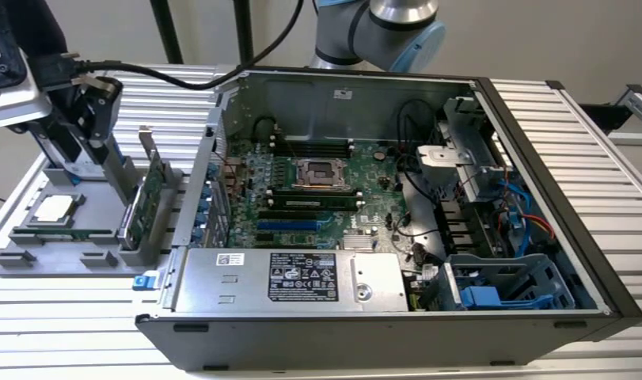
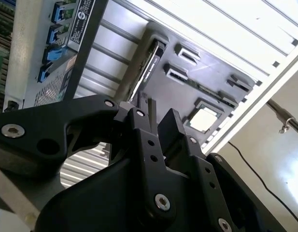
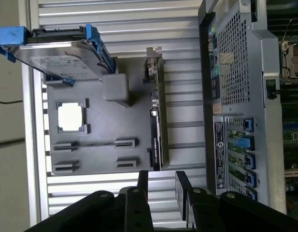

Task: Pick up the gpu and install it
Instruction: 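Pick up the gpu and move the gpu toward the slot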

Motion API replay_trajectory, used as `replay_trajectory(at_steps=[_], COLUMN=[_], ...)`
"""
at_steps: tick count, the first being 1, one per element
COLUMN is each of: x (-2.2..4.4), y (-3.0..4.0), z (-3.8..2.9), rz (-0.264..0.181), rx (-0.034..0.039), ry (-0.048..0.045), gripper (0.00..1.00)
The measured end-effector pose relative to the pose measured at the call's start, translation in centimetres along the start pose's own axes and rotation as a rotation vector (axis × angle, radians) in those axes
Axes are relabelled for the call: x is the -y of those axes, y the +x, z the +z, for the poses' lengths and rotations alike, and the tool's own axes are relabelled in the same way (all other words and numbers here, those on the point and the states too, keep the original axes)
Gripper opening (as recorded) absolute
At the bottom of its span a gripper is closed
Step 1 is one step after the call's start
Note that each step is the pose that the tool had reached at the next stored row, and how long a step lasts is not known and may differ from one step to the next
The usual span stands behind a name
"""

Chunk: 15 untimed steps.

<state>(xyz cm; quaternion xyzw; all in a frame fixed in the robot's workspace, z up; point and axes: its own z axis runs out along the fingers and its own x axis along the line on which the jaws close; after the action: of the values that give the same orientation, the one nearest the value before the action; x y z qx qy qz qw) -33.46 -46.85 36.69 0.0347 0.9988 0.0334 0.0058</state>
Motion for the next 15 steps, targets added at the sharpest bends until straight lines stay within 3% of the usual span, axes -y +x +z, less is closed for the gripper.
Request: replay_trajectory(at_steps=[15], x=[0.07], y=[0.01], z=[1.13], rz=[0.0], rx=[0.0001], ry=[-0.0001], gripper=[0.0])
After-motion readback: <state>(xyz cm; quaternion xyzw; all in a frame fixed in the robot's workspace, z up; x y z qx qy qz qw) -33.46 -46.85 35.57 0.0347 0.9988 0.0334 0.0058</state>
